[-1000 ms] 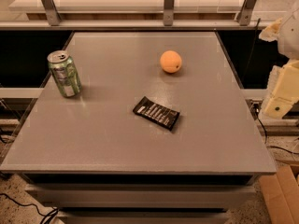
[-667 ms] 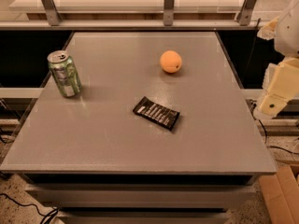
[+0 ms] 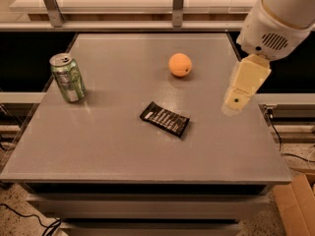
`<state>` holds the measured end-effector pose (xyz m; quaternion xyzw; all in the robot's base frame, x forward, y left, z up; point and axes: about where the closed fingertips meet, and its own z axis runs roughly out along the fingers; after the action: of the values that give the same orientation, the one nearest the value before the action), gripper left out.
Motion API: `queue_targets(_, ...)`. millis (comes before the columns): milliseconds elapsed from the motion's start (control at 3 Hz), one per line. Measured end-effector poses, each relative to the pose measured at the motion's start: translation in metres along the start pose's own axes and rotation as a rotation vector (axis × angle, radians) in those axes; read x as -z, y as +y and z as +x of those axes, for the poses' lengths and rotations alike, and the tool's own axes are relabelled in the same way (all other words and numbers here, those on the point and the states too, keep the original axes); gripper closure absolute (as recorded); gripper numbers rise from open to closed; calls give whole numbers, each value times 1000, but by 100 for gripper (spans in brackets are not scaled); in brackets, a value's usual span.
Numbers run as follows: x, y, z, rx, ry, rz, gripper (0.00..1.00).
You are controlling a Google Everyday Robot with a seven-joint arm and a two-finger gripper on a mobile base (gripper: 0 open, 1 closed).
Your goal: Pick rxbar chocolate
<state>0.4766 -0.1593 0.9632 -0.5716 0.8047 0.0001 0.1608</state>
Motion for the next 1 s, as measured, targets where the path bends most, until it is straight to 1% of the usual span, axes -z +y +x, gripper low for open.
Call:
queue_targets(333,-21,4,-28,-31,-9,-29,0)
queue_targets(667,-42,17,-50,-57,-10,-47,0)
queue_targets(1000,-65,31,-62,-98,-17,-60,0)
